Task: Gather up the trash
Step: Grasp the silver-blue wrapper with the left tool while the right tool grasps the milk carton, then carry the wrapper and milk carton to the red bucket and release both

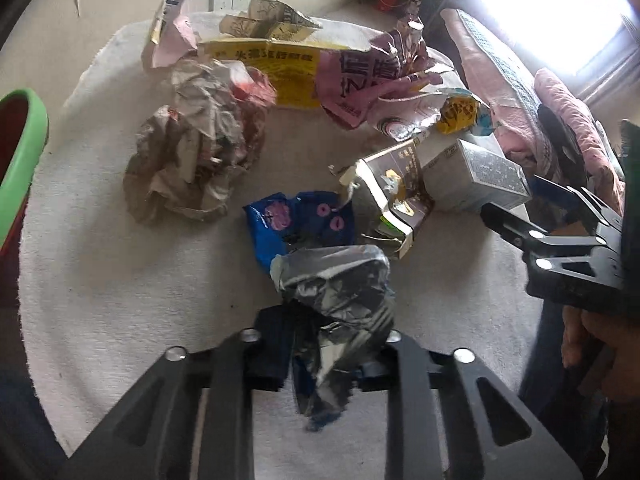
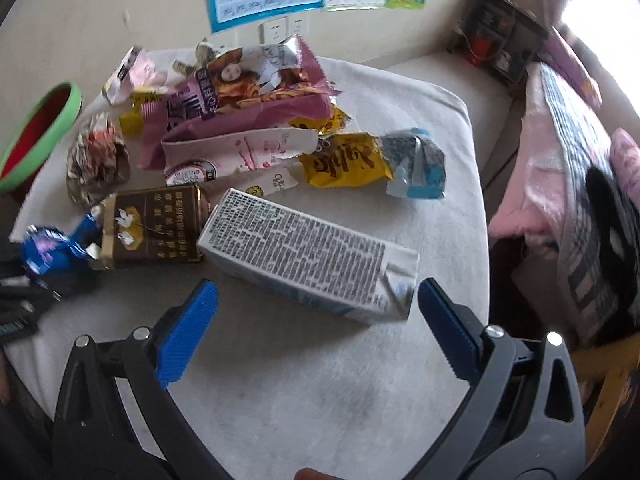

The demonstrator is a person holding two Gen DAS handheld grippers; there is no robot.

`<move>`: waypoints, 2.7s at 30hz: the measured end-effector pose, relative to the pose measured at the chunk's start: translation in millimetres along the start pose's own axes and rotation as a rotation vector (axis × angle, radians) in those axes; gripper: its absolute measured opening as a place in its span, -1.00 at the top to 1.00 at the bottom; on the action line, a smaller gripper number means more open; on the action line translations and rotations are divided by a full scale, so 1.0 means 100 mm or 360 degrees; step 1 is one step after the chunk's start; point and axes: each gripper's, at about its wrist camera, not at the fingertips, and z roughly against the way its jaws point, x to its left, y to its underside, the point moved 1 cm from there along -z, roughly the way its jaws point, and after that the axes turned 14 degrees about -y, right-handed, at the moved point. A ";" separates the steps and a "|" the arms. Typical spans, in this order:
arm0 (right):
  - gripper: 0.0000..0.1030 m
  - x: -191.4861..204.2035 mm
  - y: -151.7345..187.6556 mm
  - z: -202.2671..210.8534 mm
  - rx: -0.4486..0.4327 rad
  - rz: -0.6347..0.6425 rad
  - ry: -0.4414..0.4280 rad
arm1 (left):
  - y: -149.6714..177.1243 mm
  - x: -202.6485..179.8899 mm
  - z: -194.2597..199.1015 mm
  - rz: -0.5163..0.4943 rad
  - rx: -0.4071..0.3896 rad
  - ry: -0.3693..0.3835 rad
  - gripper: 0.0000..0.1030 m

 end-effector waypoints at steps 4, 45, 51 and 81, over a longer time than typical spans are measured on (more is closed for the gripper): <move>-0.91 -0.04 -0.08 -0.11 0.0037 0.0116 0.0015 | 0.01 0.06 0.08 -0.0022 -0.0019 -0.0019 0.66; -0.37 -0.03 -0.43 -0.38 0.0279 0.0615 -0.0083 | 0.04 0.18 0.33 0.0014 -0.0069 0.0066 0.66; -0.27 0.03 -0.29 -0.21 0.0334 0.0463 -0.0248 | 0.09 0.19 0.39 0.0029 -0.0091 0.0069 0.66; -0.27 1.01 -0.62 0.58 -0.0238 -0.0074 -0.0410 | -0.12 0.96 1.02 0.0252 -0.0378 -0.0050 0.66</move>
